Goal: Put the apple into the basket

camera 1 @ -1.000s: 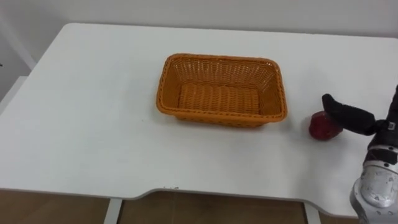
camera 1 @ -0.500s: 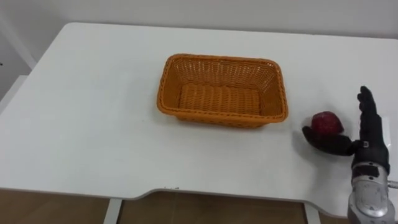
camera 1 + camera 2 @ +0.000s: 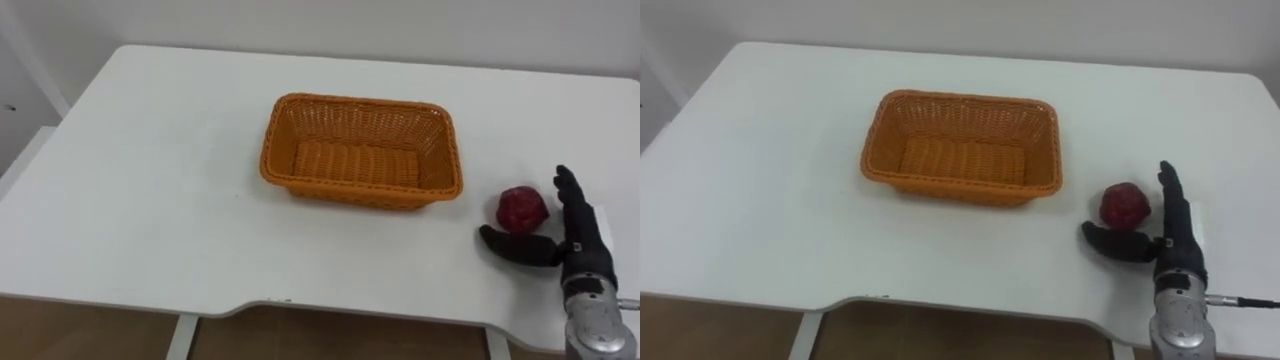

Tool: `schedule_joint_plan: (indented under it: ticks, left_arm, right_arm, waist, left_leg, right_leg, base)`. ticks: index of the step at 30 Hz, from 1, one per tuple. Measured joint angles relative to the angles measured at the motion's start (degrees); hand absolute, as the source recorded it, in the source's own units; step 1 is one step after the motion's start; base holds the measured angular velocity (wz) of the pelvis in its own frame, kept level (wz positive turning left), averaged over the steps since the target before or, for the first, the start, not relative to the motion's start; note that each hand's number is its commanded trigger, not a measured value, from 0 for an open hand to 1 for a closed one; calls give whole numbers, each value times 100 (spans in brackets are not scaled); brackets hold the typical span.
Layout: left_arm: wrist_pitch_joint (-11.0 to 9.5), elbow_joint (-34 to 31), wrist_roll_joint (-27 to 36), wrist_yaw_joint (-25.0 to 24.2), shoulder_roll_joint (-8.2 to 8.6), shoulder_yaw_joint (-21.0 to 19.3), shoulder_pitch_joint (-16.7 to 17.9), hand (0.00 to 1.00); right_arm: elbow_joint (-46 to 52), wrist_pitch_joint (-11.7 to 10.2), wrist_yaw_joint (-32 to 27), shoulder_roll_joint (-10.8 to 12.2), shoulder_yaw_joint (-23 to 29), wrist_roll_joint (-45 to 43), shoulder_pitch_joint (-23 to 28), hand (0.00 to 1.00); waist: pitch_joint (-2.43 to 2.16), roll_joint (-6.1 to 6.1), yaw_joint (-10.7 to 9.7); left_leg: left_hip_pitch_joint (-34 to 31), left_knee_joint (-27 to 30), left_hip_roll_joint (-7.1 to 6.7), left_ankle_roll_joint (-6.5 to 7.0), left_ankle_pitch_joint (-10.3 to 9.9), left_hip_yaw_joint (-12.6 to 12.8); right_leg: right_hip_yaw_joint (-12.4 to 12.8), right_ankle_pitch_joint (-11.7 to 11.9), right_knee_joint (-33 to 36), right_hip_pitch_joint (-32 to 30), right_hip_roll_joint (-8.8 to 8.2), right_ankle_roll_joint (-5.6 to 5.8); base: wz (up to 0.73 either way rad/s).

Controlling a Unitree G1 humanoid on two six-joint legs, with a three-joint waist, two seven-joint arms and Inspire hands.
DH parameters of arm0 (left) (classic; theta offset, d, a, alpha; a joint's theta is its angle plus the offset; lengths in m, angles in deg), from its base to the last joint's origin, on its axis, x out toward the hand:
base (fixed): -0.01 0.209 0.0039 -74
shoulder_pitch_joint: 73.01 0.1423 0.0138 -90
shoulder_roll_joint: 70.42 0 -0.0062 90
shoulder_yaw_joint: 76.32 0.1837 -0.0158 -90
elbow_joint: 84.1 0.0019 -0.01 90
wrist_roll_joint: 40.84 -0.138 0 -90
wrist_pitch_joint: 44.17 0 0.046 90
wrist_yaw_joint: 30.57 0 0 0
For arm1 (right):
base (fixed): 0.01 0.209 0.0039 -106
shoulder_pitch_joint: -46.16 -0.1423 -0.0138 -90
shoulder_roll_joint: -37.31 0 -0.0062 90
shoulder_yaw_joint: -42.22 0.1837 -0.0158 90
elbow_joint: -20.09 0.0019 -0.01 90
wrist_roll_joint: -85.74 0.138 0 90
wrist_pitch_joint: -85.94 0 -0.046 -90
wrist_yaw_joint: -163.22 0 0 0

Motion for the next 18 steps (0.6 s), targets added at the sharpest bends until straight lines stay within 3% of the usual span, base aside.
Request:
schedule_joint_plan:
  ticks: [4,9,12,18]
  left_arm:
    - [0,-3,2,-43,-64,1,10,0]
    - [18,-8,2,-24,-117,4,4,0]
    - [39,-7,6,-11,-113,9,7,0]
    - [55,1,7,52,-112,9,-4,0]
  right_arm:
    - [-396,7,38,-71,375,-137,-293,100]
    - [-632,29,58,-264,493,-204,-439,100]
    - [-696,136,58,-272,634,-388,-521,100]
    - [-673,139,60,-272,629,-571,-508,100]
  waist:
    - [-2,-29,-12]
    - [-8,-45,-19]
    - [-3,-54,-10]
    - [5,-64,-7]
  left_leg:
    - [15,3,-8,8,3,-10]
    - [21,-3,-2,7,3,-66]
    - [44,-2,3,5,3,-80]
    - [49,-20,-7,6,3,-71]
  right_leg:
    - [-22,27,-21,52,7,12]
    - [-76,33,-87,87,22,2]
    - [-83,33,-93,101,9,2]
    - [-88,33,-92,93,15,2]
  base:
    - [0]
    - [6]
    - [2]
    - [0]
